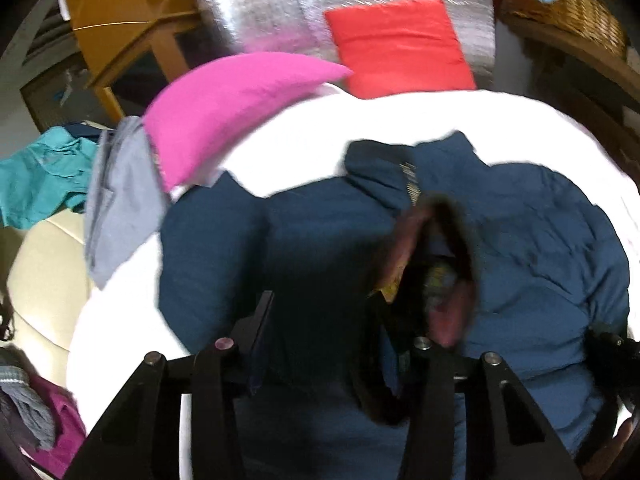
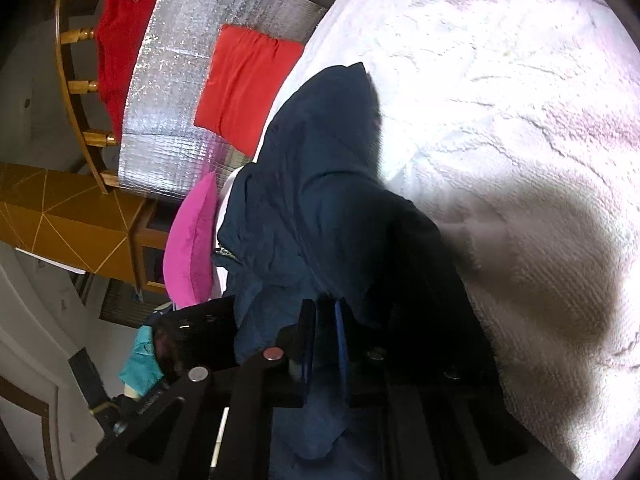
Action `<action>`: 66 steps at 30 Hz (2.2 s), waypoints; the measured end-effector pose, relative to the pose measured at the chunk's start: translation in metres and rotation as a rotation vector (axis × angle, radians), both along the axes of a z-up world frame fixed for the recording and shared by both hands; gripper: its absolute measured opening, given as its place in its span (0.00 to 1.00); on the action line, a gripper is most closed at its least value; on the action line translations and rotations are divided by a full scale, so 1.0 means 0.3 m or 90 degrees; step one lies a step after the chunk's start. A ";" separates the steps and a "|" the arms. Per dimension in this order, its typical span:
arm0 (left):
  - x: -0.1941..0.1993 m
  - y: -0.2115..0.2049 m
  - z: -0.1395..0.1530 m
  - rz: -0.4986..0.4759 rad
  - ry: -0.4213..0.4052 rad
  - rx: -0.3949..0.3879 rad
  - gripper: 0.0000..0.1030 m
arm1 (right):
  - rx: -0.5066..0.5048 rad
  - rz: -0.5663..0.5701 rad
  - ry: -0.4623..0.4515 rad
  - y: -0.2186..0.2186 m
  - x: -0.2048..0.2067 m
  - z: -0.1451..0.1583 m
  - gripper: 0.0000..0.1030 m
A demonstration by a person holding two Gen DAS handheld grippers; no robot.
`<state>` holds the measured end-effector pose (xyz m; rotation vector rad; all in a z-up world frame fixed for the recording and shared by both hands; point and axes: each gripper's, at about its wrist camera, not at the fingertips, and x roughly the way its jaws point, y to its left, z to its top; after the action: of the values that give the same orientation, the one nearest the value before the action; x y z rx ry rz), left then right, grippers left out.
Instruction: Fold large clothes
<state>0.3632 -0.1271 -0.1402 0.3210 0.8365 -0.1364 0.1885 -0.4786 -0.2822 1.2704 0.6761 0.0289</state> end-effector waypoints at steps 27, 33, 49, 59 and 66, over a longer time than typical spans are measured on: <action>0.353 0.896 -0.074 0.215 0.133 -0.425 0.73 | -0.238 0.070 0.003 0.248 0.127 0.222 0.17; 0.483 0.910 -0.146 0.243 0.160 -0.484 0.72 | -0.209 0.068 0.038 0.258 0.153 0.118 0.15; 0.572 0.840 -0.229 0.226 0.187 -0.609 0.14 | -0.232 0.066 0.005 0.277 0.145 0.100 0.15; 0.396 0.552 0.008 0.038 0.129 -0.545 0.06 | -0.206 0.056 -0.009 0.266 0.108 0.118 0.15; 0.265 0.326 -0.005 -0.025 0.143 -0.478 0.06 | -0.200 0.049 -0.023 0.255 0.025 0.151 0.17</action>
<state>0.4426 -0.0293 -0.1416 -0.3909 0.9389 -0.5131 0.1961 -0.4021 -0.2370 0.9403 0.6700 0.0081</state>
